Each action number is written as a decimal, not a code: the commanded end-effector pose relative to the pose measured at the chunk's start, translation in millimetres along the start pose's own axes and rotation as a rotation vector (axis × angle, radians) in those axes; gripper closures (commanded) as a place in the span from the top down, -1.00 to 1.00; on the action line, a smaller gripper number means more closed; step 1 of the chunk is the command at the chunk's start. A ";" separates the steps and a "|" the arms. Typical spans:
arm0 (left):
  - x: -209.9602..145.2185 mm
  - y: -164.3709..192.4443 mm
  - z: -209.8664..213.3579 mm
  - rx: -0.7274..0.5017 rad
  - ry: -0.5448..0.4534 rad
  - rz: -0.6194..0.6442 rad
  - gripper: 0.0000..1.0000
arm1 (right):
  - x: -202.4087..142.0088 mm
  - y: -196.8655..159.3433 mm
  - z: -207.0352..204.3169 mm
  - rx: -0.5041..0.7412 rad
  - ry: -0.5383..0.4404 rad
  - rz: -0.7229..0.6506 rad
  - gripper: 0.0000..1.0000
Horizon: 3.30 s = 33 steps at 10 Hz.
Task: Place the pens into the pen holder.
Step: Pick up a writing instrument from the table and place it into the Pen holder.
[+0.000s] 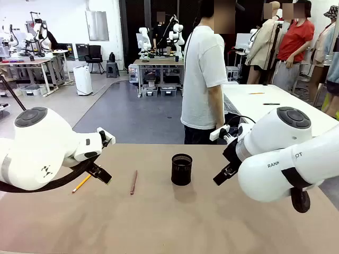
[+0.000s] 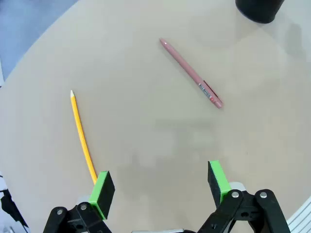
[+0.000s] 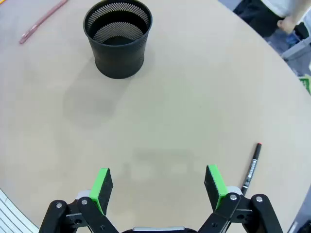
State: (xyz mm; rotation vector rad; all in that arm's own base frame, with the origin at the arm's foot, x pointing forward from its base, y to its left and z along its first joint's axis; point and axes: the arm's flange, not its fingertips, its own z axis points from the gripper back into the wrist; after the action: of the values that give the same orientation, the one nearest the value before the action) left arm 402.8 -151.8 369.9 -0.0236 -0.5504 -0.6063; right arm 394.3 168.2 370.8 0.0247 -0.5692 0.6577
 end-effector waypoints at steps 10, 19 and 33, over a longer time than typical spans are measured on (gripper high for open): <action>0.1 0.0 0.2 0.000 0.000 0.000 1.00 | 0.0 0.0 0.1 0.000 0.000 0.000 1.00; 0.2 -0.8 0.0 0.000 0.000 -0.001 1.00 | 0.0 0.1 0.0 0.000 0.000 0.001 1.00; 22.8 58.4 120.9 -0.432 -0.243 -0.295 1.00 | 18.3 -105.3 110.8 0.474 -0.157 0.185 1.00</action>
State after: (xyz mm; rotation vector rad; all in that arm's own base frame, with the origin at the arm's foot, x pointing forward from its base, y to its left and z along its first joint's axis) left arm 387.7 -102.7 487.9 -0.4227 -0.6495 -0.9899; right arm 402.5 85.8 490.7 0.4325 -0.5394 0.9336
